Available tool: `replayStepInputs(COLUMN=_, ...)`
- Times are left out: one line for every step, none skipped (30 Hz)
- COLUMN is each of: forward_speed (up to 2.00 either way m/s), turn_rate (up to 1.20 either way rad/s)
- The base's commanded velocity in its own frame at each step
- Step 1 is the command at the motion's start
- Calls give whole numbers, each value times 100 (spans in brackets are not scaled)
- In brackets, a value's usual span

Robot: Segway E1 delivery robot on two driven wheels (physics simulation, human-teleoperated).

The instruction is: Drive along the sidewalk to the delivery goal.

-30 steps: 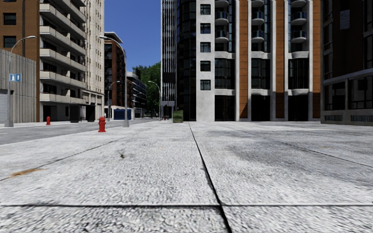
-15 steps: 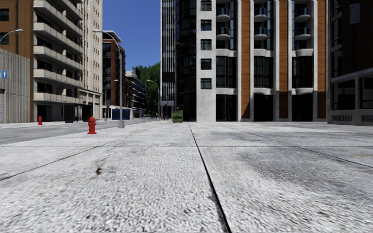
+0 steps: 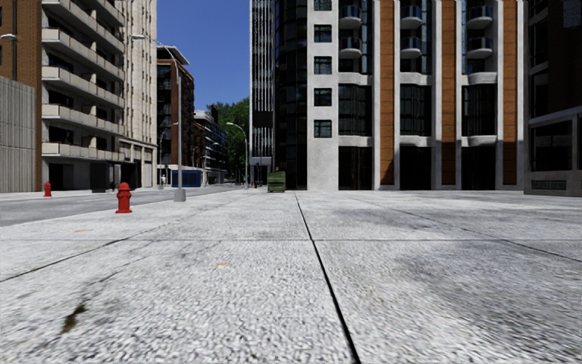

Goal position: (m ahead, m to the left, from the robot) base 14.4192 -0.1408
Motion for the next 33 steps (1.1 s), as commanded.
replayStepInputs(forward_speed=198, turn_rate=0)
replayStepInputs(forward_speed=198, turn_rate=0)
replayStepInputs(forward_speed=198, turn_rate=0)
replayStepInputs(forward_speed=198, turn_rate=0)
replayStepInputs(forward_speed=198, turn_rate=0)
replayStepInputs(forward_speed=198, turn_rate=0)
replayStepInputs(forward_speed=198, turn_rate=0)
replayStepInputs(forward_speed=198, turn_rate=0)
replayStepInputs(forward_speed=198, turn_rate=0)
replayStepInputs(forward_speed=198, turn_rate=0)
replayStepInputs(forward_speed=198, turn_rate=0)
replayStepInputs(forward_speed=198, turn_rate=0)
replayStepInputs(forward_speed=198, turn_rate=0)
replayStepInputs(forward_speed=198, turn_rate=0)
replayStepInputs(forward_speed=198, turn_rate=0)
replayStepInputs(forward_speed=198, turn_rate=0)
replayStepInputs(forward_speed=198, turn_rate=0)
replayStepInputs(forward_speed=198, turn_rate=0)
replayStepInputs(forward_speed=198, turn_rate=0)
replayStepInputs(forward_speed=199, turn_rate=0)
replayStepInputs(forward_speed=199, turn_rate=0)
replayStepInputs(forward_speed=199, turn_rate=0)
replayStepInputs(forward_speed=199, turn_rate=0)
replayStepInputs(forward_speed=199, turn_rate=0)
replayStepInputs(forward_speed=199, turn_rate=0)
replayStepInputs(forward_speed=199, turn_rate=0)
replayStepInputs(forward_speed=199, turn_rate=0)
replayStepInputs(forward_speed=199, turn_rate=0)
replayStepInputs(forward_speed=199, turn_rate=0)
replayStepInputs(forward_speed=199, turn_rate=0)
replayStepInputs(forward_speed=199, turn_rate=0)
replayStepInputs(forward_speed=199, turn_rate=0)
replayStepInputs(forward_speed=199, turn_rate=0)
